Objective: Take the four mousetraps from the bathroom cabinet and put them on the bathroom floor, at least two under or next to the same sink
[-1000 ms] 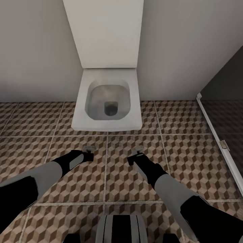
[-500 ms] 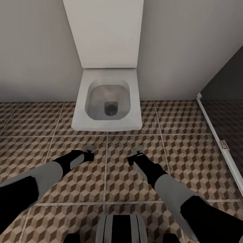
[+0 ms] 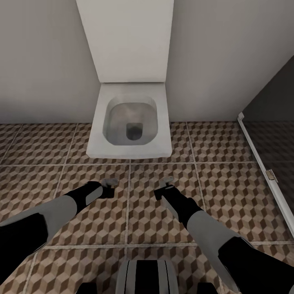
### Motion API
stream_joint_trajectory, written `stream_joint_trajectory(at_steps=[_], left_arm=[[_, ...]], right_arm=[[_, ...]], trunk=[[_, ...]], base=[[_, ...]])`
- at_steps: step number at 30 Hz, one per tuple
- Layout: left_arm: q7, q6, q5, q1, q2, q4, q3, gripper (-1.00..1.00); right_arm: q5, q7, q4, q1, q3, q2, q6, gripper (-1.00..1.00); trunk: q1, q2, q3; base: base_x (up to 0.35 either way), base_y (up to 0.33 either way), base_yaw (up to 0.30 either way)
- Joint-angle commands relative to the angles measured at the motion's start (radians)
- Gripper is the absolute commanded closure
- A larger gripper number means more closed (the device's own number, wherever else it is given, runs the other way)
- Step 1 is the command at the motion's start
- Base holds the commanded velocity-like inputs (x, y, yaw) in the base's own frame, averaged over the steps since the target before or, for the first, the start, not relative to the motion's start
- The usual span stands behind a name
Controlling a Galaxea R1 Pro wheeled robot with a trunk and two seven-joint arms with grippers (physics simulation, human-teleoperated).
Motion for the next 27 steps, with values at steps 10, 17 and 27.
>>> stream_joint_trajectory(at_steps=[10,17,27], left_arm=[[0.013,0.035,0.006,-0.001,0.002,-0.003,-0.005,1.0],[0.034,0.035,0.006,-0.001,0.002,-0.003,-0.005,1.0],[0.041,0.035,0.005,-0.001,0.002,-0.003,-0.006,1.0]], right_arm=[[-0.013,-0.009,0.0,-0.001,0.006,0.0,0.002,1.0],[-0.013,-0.009,0.0,-0.001,0.006,0.0,0.001,1.0],[-0.014,-0.009,0.0,-0.001,0.006,0.0,0.001,1.0]], trunk=[[0.0,0.0,-0.001],[0.0,0.0,-0.001],[0.0,0.0,-0.001]], base=[[0.0,0.0,0.0],[0.0,0.0,0.0],[0.0,0.0,0.0]])
